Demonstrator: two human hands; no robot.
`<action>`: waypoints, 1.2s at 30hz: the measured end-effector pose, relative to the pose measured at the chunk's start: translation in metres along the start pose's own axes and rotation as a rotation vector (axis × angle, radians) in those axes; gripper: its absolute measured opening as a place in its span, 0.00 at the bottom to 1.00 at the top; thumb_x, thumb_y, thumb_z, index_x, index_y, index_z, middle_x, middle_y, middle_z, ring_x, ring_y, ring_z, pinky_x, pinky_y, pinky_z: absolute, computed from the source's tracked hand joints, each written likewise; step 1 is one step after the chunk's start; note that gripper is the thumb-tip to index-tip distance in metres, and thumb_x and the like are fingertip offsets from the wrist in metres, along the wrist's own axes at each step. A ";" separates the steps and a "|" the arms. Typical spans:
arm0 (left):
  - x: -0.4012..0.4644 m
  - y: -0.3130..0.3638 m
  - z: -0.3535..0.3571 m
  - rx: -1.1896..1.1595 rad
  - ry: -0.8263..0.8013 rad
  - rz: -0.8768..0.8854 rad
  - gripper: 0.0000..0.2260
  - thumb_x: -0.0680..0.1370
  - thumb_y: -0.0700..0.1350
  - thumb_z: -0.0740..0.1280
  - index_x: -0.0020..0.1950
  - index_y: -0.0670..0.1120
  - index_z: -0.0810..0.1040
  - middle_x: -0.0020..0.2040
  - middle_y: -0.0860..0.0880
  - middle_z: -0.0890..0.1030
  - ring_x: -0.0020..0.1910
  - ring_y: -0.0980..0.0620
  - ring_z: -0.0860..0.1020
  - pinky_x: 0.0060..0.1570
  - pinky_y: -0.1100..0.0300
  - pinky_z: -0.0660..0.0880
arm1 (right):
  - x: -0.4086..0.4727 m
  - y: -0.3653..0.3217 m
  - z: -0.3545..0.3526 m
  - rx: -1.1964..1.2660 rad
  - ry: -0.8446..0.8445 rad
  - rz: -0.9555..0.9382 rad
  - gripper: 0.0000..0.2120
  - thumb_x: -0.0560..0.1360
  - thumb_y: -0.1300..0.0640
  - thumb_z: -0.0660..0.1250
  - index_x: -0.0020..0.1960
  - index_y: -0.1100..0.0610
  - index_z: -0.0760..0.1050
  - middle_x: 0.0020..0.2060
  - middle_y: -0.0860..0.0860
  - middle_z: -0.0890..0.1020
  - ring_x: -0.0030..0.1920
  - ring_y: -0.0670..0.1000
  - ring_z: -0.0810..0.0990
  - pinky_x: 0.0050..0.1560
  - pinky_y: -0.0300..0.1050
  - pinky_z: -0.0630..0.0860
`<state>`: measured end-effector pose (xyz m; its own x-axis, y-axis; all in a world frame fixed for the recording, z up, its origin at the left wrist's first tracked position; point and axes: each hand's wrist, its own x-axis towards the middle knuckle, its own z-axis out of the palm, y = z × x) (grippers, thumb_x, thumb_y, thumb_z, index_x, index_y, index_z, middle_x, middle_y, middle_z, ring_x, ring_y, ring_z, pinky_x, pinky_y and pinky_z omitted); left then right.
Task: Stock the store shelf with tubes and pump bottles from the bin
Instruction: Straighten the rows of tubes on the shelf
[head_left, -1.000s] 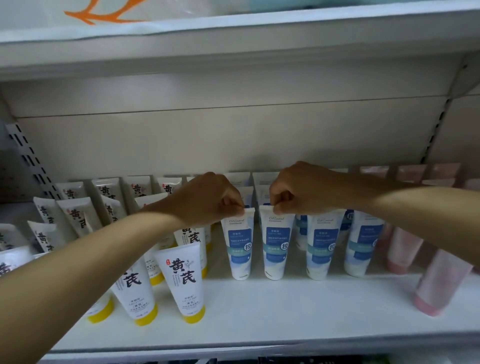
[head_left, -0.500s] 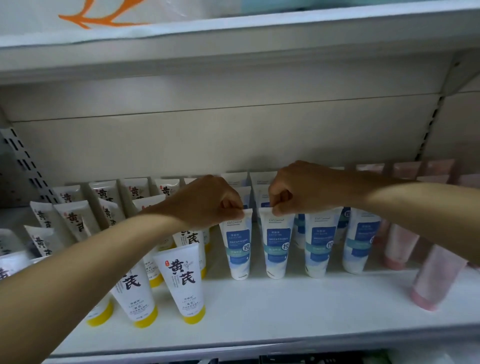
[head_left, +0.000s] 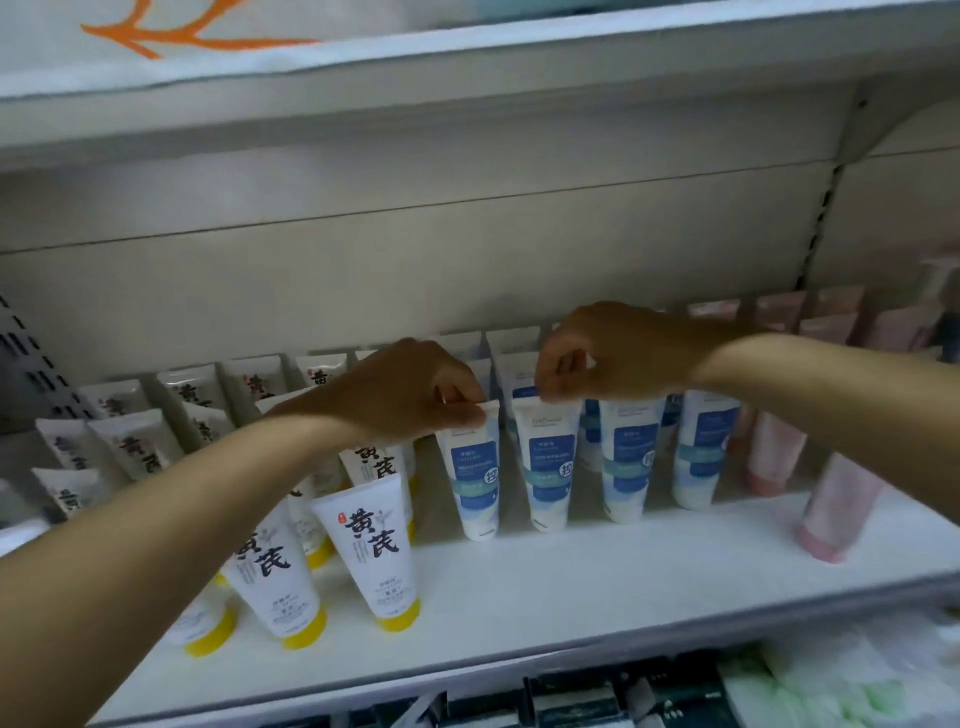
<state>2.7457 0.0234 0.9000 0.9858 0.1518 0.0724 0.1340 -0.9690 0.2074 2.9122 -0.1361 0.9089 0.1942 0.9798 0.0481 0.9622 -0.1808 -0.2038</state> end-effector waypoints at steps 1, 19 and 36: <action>-0.002 0.000 -0.002 -0.024 0.002 -0.014 0.10 0.77 0.52 0.68 0.55 0.52 0.82 0.49 0.56 0.83 0.46 0.60 0.79 0.49 0.64 0.76 | -0.002 -0.001 -0.001 0.013 0.019 0.005 0.08 0.77 0.46 0.65 0.51 0.48 0.79 0.46 0.41 0.82 0.45 0.42 0.80 0.50 0.40 0.75; -0.089 0.033 -0.033 -0.296 0.370 -0.237 0.08 0.76 0.45 0.70 0.51 0.57 0.83 0.45 0.63 0.84 0.46 0.66 0.80 0.49 0.68 0.75 | -0.038 -0.039 -0.012 0.087 0.182 -0.062 0.06 0.77 0.48 0.66 0.53 0.44 0.77 0.48 0.41 0.79 0.48 0.45 0.77 0.51 0.43 0.76; -0.160 0.020 -0.034 -0.330 0.533 -0.385 0.05 0.76 0.51 0.69 0.49 0.57 0.83 0.45 0.60 0.84 0.47 0.62 0.80 0.50 0.62 0.73 | -0.042 -0.074 -0.005 0.098 0.229 -0.209 0.09 0.77 0.47 0.64 0.54 0.47 0.80 0.46 0.40 0.82 0.46 0.41 0.79 0.50 0.42 0.78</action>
<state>2.5876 -0.0132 0.9260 0.6805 0.6253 0.3820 0.3406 -0.7315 0.5906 2.8338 -0.1643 0.9266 0.0427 0.9481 0.3151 0.9649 0.0427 -0.2592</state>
